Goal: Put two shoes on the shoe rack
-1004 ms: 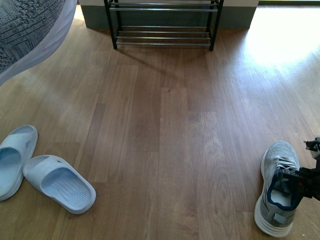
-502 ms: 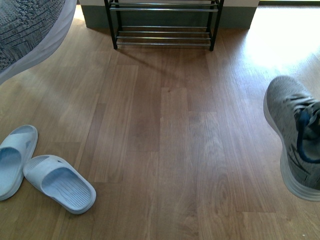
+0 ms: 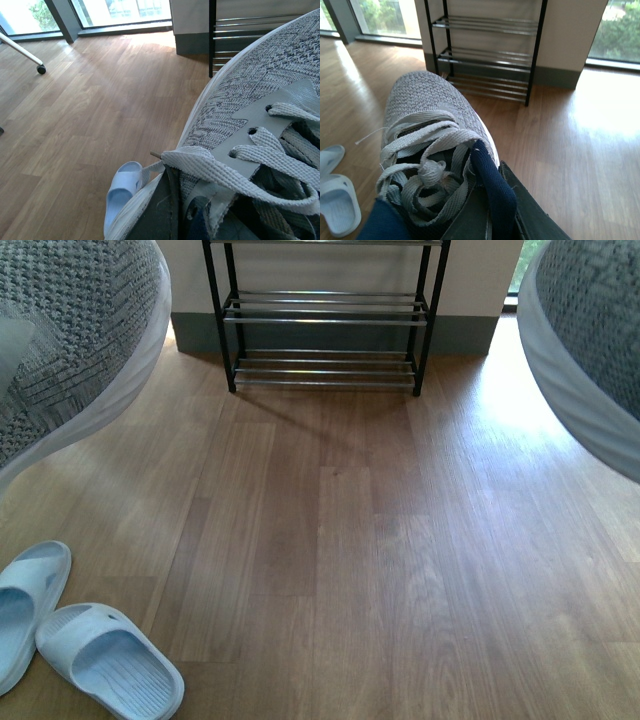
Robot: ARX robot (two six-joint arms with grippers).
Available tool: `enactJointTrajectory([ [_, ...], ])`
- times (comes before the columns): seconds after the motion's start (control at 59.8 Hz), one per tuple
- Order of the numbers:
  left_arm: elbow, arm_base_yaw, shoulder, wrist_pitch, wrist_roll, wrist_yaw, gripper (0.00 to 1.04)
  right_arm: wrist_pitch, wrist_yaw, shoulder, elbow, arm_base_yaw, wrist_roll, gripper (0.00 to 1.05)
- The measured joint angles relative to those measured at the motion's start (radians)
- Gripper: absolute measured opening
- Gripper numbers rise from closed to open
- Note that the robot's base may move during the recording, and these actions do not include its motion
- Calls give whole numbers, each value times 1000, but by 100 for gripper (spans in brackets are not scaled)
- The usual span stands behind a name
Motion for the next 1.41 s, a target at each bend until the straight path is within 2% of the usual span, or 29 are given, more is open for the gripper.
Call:
enactJointTrajectory([
  [1.255, 0, -3, 2, 0, 0, 8, 2, -5, 26, 1, -6, 0, -3, 1],
  [1.405, 0, 0, 2, 0, 0, -13, 2, -5, 16, 2, -7, 2, -3, 1],
])
